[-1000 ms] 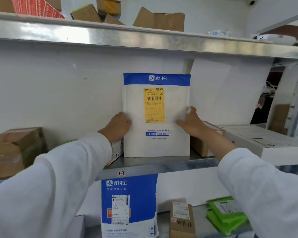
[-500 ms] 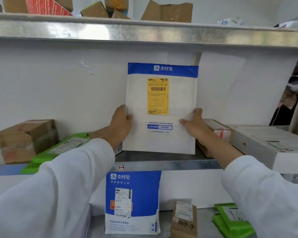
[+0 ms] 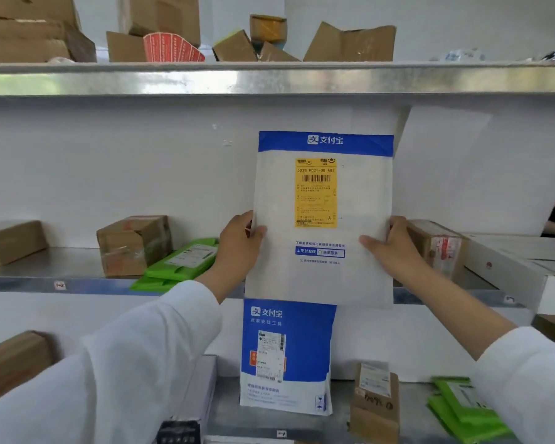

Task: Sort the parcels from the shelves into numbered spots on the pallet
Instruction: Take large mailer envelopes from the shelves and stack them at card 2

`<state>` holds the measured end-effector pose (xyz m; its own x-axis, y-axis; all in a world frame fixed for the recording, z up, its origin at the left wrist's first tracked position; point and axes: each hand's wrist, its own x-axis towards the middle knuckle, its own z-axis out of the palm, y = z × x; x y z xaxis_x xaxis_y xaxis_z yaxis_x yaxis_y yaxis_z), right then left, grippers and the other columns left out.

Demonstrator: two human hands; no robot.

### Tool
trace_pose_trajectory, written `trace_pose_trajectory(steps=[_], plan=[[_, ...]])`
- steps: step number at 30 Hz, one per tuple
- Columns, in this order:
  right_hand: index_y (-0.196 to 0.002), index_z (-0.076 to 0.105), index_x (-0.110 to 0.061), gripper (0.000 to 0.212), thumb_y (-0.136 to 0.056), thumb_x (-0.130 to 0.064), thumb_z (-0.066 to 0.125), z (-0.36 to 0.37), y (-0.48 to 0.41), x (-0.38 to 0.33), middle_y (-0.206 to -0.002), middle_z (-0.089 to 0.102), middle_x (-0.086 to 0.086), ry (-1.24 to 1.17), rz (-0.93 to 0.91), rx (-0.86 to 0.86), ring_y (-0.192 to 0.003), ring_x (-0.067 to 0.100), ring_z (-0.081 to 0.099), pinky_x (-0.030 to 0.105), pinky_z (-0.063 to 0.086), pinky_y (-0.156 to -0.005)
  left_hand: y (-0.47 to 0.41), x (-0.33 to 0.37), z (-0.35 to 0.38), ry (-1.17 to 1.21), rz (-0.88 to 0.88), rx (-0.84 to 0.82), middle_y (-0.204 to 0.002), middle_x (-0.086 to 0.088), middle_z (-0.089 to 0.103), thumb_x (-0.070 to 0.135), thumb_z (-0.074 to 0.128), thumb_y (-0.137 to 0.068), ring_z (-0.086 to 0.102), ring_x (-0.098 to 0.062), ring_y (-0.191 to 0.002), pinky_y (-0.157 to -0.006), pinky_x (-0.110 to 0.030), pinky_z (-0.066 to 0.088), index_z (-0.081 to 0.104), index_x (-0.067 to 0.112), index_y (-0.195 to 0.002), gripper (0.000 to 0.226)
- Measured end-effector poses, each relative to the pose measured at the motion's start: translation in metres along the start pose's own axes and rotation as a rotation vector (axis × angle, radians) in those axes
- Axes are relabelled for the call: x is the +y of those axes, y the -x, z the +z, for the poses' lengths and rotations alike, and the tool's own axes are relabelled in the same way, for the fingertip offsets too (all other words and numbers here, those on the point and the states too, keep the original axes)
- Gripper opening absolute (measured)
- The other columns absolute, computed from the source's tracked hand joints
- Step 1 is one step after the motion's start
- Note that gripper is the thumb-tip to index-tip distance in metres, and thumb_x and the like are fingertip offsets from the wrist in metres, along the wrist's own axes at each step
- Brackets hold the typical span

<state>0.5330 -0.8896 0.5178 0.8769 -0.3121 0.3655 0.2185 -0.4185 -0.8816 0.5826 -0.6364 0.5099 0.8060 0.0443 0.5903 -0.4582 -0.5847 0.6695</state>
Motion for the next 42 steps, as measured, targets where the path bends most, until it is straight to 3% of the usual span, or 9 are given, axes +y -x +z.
trace_pose_trajectory(steps=[4,7,11,15,17,24,29,36,42], plan=[[-0.126,0.032,-0.007,0.045,-0.093,-0.016,0.060,0.017,0.034,-0.023,-0.113,0.049,0.001,-0.025,0.000,-0.028,-0.101,0.019,0.052,0.034,0.044,-0.079,0.031,-0.008,-0.042,0.056,-0.014,0.002,-0.095,-0.010,0.062,0.016,0.052,-0.095,0.057,-0.021,-0.079,-0.070,-0.030,0.048,0.062,0.011,-0.098,0.011],[-0.124,0.032,-0.010,0.044,-0.093,-0.020,0.061,0.044,0.062,-0.038,-0.111,0.050,-0.002,0.010,-0.019,-0.096,-0.098,0.018,0.053,0.032,0.045,-0.078,0.064,-0.028,-0.083,0.129,-0.066,0.048,-0.097,-0.008,0.065,0.013,0.054,-0.095,0.060,-0.024,-0.087,-0.077,-0.031,0.050,0.064,0.008,-0.106,0.016],[-0.120,0.033,-0.014,0.040,-0.092,-0.017,0.062,0.093,0.112,-0.060,-0.102,0.050,-0.006,-0.032,-0.021,-0.241,-0.085,0.008,0.054,0.024,0.044,-0.063,0.129,-0.057,-0.146,0.169,-0.179,0.132,-0.111,-0.001,0.065,0.016,0.055,-0.096,0.059,-0.019,-0.099,-0.089,-0.032,0.050,0.063,0.015,-0.120,0.026],[-0.120,0.034,-0.016,0.043,-0.090,-0.017,0.064,0.160,0.164,-0.068,-0.113,0.054,-0.001,-0.070,0.005,-0.430,-0.100,0.016,0.057,0.036,0.048,-0.083,0.197,-0.096,-0.217,0.082,-0.268,0.234,-0.107,-0.004,0.067,0.018,0.057,-0.094,0.061,-0.022,-0.099,-0.091,-0.039,0.050,0.066,0.018,-0.116,0.023],[-0.117,0.034,-0.017,0.041,-0.090,-0.016,0.065,0.197,0.193,-0.071,-0.111,0.053,-0.003,-0.083,0.007,-0.521,-0.098,0.014,0.055,0.033,0.047,-0.083,0.234,-0.112,-0.252,0.087,-0.325,0.297,-0.109,-0.001,0.068,0.019,0.058,-0.094,0.061,-0.020,-0.101,-0.091,-0.038,0.051,0.065,0.024,-0.119,0.027],[-0.112,0.037,-0.013,0.041,-0.087,-0.016,0.068,0.324,0.306,-0.085,-0.113,0.055,0.009,-0.062,-0.022,-0.831,-0.101,0.024,0.059,0.042,0.051,-0.087,0.373,-0.152,-0.352,0.011,-0.584,0.545,-0.093,0.007,0.070,0.015,0.061,-0.093,0.064,-0.003,-0.082,-0.065,-0.005,0.047,0.069,0.021,-0.108,0.018],[-0.112,0.040,-0.016,0.043,-0.083,-0.017,0.072,0.399,0.389,-0.094,-0.109,0.058,0.003,-0.057,-0.008,-1.054,-0.092,0.017,0.059,0.033,0.049,-0.073,0.468,-0.169,-0.408,-0.033,-0.760,0.715,-0.090,0.009,0.071,0.019,0.062,-0.092,0.067,-0.015,-0.087,-0.082,-0.030,0.055,0.069,0.032,-0.094,0.015],[-0.114,0.040,-0.015,0.042,-0.085,-0.018,0.070,0.489,0.489,-0.124,-0.102,0.056,-0.002,-0.054,-0.090,-1.340,-0.084,0.010,0.057,0.025,0.046,-0.063,0.561,-0.183,-0.475,-0.160,-0.926,0.949,-0.092,0.005,0.072,0.018,0.063,-0.091,0.067,-0.018,-0.089,-0.081,-0.035,0.055,0.070,0.025,-0.100,0.014],[-0.111,0.038,-0.014,0.042,-0.085,-0.021,0.070,0.564,0.553,-0.141,-0.096,0.052,-0.006,0.001,-0.223,-1.509,-0.079,0.004,0.052,0.022,0.041,-0.060,0.602,-0.202,-0.504,-0.255,-1.076,1.089,-0.088,0.002,0.069,0.018,0.061,-0.092,0.064,-0.019,-0.085,-0.071,-0.027,0.050,0.068,0.020,-0.096,0.008]])
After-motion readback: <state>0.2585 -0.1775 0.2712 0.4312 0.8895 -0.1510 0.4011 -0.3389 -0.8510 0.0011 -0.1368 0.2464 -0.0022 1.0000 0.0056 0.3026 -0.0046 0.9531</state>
